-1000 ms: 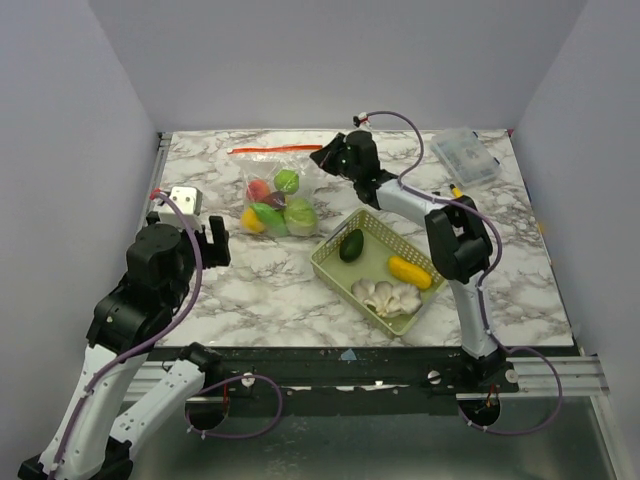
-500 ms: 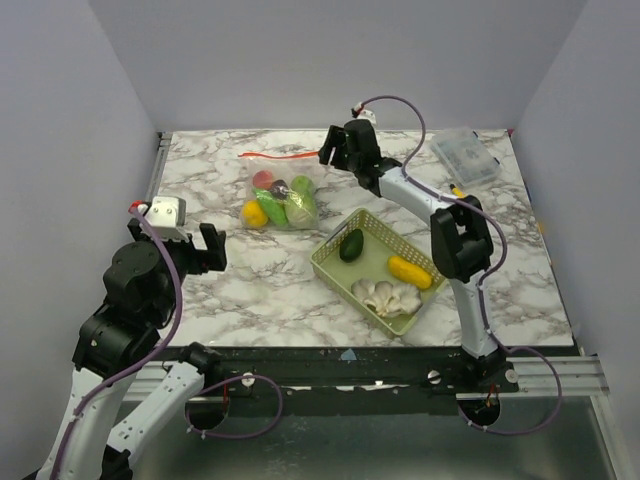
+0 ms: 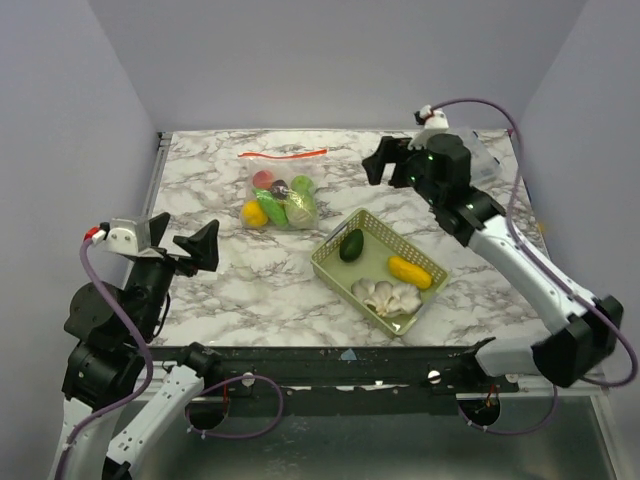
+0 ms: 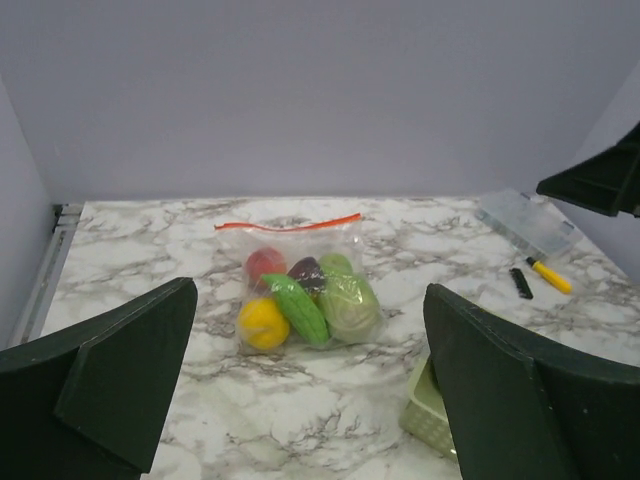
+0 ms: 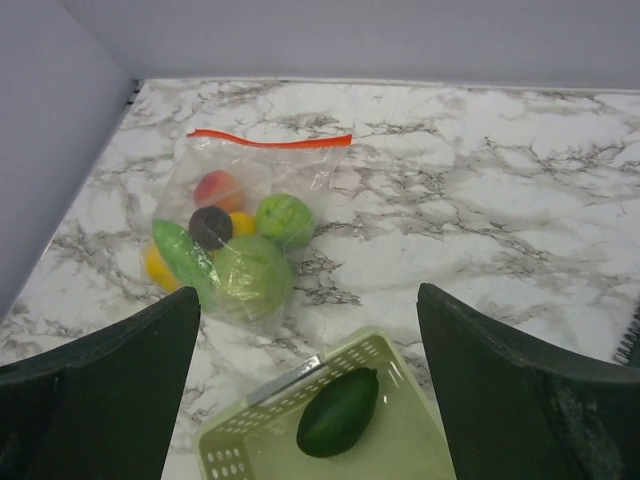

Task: Place the food in the zip-top bag and seal the zipper
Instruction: Place the zipper food storage bag at the center of the board, then reset both arms

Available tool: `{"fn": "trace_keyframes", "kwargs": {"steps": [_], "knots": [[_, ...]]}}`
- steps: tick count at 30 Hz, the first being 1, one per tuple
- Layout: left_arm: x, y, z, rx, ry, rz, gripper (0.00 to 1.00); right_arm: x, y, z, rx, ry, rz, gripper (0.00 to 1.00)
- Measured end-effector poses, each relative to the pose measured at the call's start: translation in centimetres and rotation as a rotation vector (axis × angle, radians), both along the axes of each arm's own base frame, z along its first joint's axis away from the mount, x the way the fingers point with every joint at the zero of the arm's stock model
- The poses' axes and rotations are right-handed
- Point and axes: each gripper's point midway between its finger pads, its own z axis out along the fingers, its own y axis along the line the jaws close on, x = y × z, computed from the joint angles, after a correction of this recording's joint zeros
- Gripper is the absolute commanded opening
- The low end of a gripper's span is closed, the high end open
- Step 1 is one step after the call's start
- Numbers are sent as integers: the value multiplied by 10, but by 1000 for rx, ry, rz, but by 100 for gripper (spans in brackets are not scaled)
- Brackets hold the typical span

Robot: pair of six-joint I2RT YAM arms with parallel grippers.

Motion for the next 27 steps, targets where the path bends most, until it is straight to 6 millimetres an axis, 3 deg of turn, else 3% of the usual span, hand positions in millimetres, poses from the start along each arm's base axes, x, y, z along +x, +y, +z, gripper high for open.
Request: {"fn": "trace_keyframes", "kwargs": {"steps": [7, 16, 20, 27], "knots": [[-14, 0, 23, -50, -138, -36, 99, -87, -49, 38, 56, -134, 19, 100], [-21, 1, 33, -74, -227, -46, 99, -173, -101, 106, 170, -357, 5, 100], [-22, 2, 37, -81, -243, -45, 98, -194, -123, 118, 201, -402, -45, 100], [-23, 2, 41, -88, -260, -45, 99, -198, -144, 106, 193, -362, -142, 99]]}}
